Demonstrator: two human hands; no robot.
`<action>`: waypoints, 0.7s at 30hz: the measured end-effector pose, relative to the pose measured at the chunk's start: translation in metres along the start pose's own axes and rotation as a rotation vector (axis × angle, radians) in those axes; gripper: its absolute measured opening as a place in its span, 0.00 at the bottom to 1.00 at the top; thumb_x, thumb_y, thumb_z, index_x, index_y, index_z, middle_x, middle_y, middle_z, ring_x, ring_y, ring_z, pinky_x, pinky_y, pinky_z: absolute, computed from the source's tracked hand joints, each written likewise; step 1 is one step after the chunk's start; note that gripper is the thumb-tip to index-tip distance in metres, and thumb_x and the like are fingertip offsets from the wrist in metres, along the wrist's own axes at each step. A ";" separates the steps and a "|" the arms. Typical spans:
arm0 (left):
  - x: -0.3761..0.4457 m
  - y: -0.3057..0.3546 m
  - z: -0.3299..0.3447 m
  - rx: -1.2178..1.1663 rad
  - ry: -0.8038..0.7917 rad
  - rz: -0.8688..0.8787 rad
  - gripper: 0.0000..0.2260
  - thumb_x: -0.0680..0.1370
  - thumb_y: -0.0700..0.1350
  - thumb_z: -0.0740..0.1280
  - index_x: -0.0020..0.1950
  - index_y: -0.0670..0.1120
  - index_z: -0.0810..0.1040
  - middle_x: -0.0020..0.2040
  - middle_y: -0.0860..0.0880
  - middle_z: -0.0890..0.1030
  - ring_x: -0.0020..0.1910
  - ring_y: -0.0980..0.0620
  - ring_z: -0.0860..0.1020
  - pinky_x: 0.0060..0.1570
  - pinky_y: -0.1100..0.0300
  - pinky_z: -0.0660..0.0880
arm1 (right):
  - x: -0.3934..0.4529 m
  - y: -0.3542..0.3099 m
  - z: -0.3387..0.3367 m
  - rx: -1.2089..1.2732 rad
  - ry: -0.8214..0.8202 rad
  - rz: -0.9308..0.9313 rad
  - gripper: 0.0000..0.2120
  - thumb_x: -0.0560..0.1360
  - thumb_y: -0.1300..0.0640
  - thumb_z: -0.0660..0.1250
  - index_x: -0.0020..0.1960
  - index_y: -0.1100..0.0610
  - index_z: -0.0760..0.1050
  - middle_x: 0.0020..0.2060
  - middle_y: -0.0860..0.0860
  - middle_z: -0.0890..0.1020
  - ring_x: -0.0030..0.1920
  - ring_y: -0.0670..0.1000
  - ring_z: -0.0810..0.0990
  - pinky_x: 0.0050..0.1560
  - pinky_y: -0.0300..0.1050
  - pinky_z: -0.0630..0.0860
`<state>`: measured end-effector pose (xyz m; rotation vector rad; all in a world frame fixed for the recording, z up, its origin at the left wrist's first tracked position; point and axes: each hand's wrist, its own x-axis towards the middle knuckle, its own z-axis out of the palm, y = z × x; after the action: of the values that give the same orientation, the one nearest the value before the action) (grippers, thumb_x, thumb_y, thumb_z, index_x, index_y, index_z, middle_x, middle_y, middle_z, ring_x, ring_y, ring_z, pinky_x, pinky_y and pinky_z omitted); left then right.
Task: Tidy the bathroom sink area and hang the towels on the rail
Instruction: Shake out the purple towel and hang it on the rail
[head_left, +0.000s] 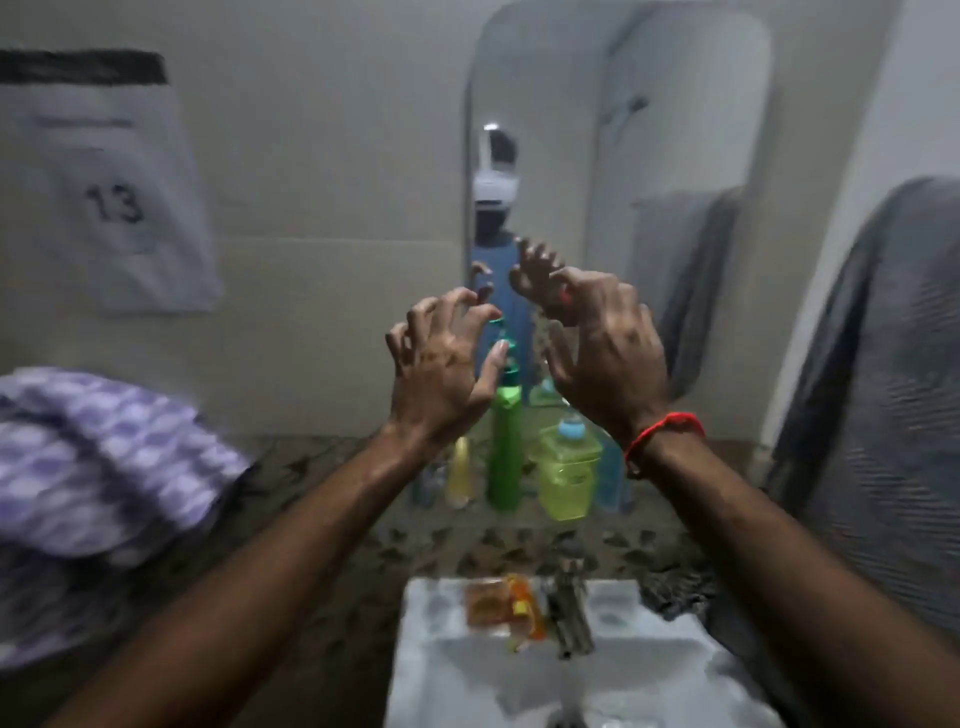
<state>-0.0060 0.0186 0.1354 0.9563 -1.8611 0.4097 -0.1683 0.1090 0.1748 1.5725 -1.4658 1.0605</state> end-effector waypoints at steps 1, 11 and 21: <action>-0.011 -0.017 -0.009 0.058 -0.002 -0.052 0.16 0.77 0.60 0.62 0.64 0.58 0.74 0.68 0.53 0.72 0.67 0.47 0.68 0.61 0.48 0.65 | -0.002 -0.013 0.014 0.057 -0.021 -0.024 0.22 0.72 0.54 0.65 0.65 0.54 0.70 0.57 0.54 0.78 0.54 0.59 0.76 0.51 0.53 0.73; -0.118 -0.155 -0.115 0.481 -0.078 -0.484 0.16 0.76 0.58 0.65 0.62 0.57 0.76 0.68 0.52 0.73 0.64 0.45 0.71 0.55 0.46 0.70 | -0.036 -0.155 0.120 0.490 -0.346 -0.172 0.26 0.72 0.54 0.66 0.69 0.54 0.69 0.58 0.55 0.76 0.55 0.60 0.76 0.53 0.53 0.73; -0.200 -0.282 -0.155 0.072 0.014 -1.061 0.15 0.77 0.43 0.72 0.62 0.44 0.77 0.63 0.42 0.77 0.57 0.45 0.79 0.63 0.54 0.73 | -0.055 -0.279 0.213 0.798 -0.636 -0.111 0.25 0.74 0.57 0.67 0.70 0.58 0.69 0.61 0.58 0.76 0.60 0.62 0.77 0.58 0.53 0.73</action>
<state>0.3482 0.0254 0.0001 1.7955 -1.0942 -0.1717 0.1284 -0.0396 0.0473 2.7156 -1.3705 1.2192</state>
